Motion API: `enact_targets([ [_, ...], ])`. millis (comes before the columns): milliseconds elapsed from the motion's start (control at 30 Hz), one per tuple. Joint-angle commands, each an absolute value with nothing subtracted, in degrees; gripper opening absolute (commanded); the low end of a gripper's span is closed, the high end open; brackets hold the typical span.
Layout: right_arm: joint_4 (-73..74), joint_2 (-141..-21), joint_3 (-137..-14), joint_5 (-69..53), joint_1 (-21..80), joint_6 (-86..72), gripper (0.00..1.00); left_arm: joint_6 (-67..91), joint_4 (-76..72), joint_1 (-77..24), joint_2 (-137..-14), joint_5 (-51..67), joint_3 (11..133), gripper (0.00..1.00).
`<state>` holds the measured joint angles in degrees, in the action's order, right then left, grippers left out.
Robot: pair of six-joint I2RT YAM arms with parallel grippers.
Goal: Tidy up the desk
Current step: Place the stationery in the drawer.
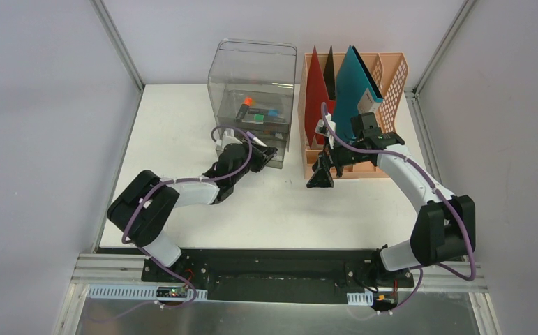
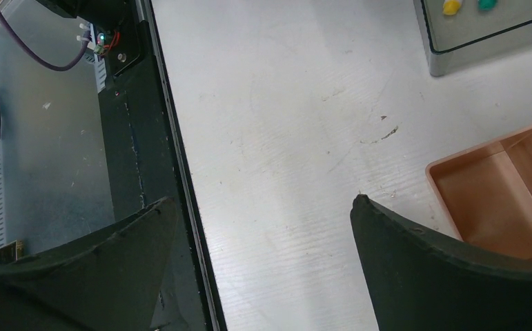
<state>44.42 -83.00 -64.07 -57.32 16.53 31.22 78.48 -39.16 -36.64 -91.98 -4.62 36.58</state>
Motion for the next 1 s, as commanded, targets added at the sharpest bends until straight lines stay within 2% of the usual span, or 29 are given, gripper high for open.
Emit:
enact_targets([
  [0,44.3,-80.0,-65.9,-57.2,16.5,33.4,1.0,79.7,-24.2,-35.9,-88.8,-9.5,42.4,0.01],
  [167,44.3,-79.7,-65.8,-56.6,16.4,33.8,1.0,78.8,-15.7,-35.1,-88.5,-11.4,48.5,0.11],
  [300,44.3,-79.5,-65.6,-56.1,16.5,34.1,1.0,78.8,-14.5,-34.2,-89.0,-11.7,50.9,0.32],
  [467,44.4,-79.5,-65.4,-55.0,16.4,34.8,1.0,78.1,-14.2,-33.5,-88.6,-11.4,51.6,0.48],
  [967,44.7,-78.8,-64.1,-46.8,16.4,40.5,1.0,69.7,-16.2,-33.3,-75.6,-12.1,44.6,0.6],
])
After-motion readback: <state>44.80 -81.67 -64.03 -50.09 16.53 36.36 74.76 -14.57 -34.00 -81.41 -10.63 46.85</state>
